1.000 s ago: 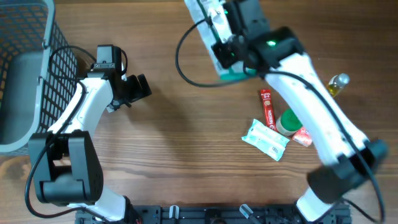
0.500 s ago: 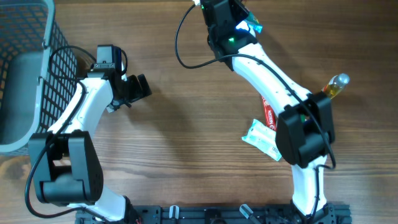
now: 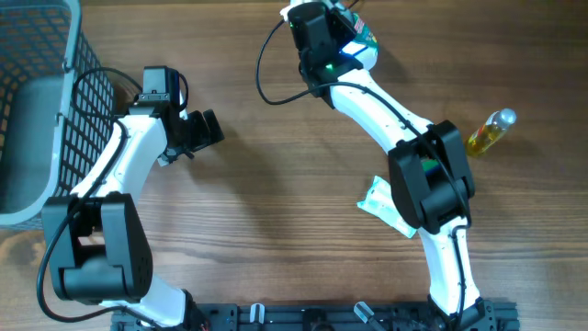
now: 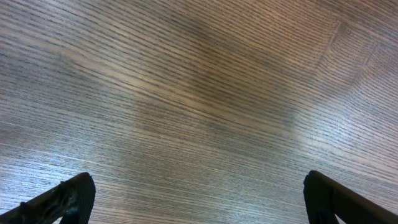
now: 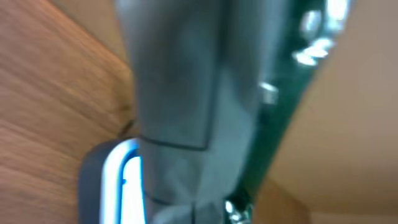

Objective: Scan the item barcode
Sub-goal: 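Hold the glove package barcode under the white scanner, then lower the glove package onto the table center and open the right gripper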

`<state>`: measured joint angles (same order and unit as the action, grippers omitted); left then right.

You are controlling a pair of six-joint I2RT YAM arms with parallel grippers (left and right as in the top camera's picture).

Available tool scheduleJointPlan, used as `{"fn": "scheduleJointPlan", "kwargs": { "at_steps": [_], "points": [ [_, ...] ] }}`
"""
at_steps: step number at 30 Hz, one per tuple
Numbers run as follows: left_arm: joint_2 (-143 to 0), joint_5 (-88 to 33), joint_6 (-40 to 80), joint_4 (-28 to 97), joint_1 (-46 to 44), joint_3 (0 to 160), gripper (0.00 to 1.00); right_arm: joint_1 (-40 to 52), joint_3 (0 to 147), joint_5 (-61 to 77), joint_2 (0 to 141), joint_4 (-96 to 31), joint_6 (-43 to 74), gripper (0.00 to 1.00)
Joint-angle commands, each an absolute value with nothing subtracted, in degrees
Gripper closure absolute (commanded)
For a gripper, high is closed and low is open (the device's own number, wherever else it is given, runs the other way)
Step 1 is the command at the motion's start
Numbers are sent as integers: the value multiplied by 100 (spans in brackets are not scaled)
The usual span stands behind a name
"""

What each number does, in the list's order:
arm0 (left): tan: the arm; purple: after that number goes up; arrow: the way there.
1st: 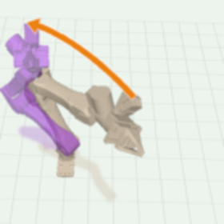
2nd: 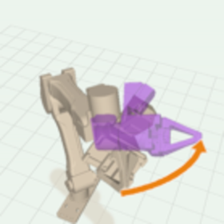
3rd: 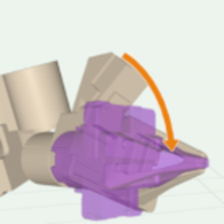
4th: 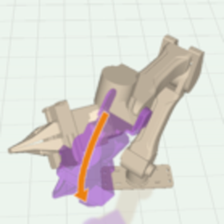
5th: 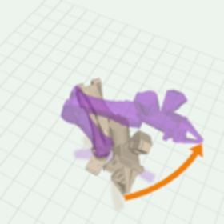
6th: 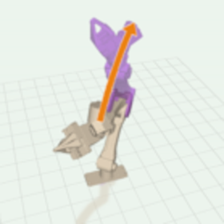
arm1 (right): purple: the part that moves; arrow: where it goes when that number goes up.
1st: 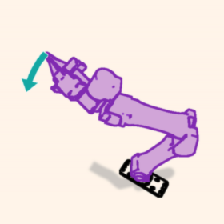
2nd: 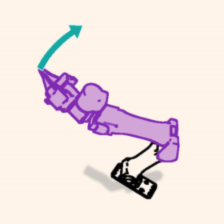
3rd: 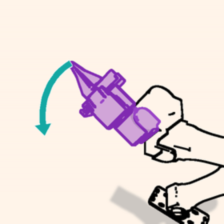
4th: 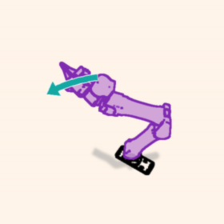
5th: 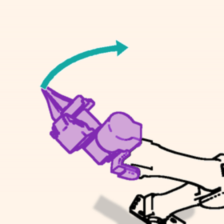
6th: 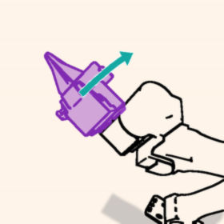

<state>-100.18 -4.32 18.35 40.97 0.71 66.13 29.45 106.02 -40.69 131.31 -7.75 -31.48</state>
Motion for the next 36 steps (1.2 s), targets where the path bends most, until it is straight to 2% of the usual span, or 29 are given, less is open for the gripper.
{"fn": "scheduleJointPlan", "kwargs": {
  "at_steps": [1,5,13,18,22,25,29,31,36],
  "points": [
    [-9990,-377,1846,4097,97,6665,0,3020,10639,-3385,13225,-1026,-1699,96],
    [-9990,-377,1846,4097,97,6665,0,2998,10639,-2991,13222,-1157,-705,96],
    [-9990,-377,1846,4097,97,6665,0,2720,10641,-3190,13152,-1015,-598,96],
    [-9990,-377,1846,4097,97,6665,0,2530,10641,-3009,12352,-1260,-574,96],
    [-9990,-377,1846,4095,97,6665,0,2530,10641,-2482,11489,-2484,56,96],
    [-9990,-377,1846,4095,97,6665,0,2482,10641,-864,10914,-4530,921,96],
    [-9990,-377,1846,4097,97,6665,0,2477,10488,1437,10986,-6300,915,96],
    [-9990,-377,1846,4095,97,6665,0,2491,10141,1922,11026,-6440,915,96],
    [-9990,-377,1846,4097,97,6665,0,2467,8864,1671,11026,-5870,1234,95]
  ]
}}
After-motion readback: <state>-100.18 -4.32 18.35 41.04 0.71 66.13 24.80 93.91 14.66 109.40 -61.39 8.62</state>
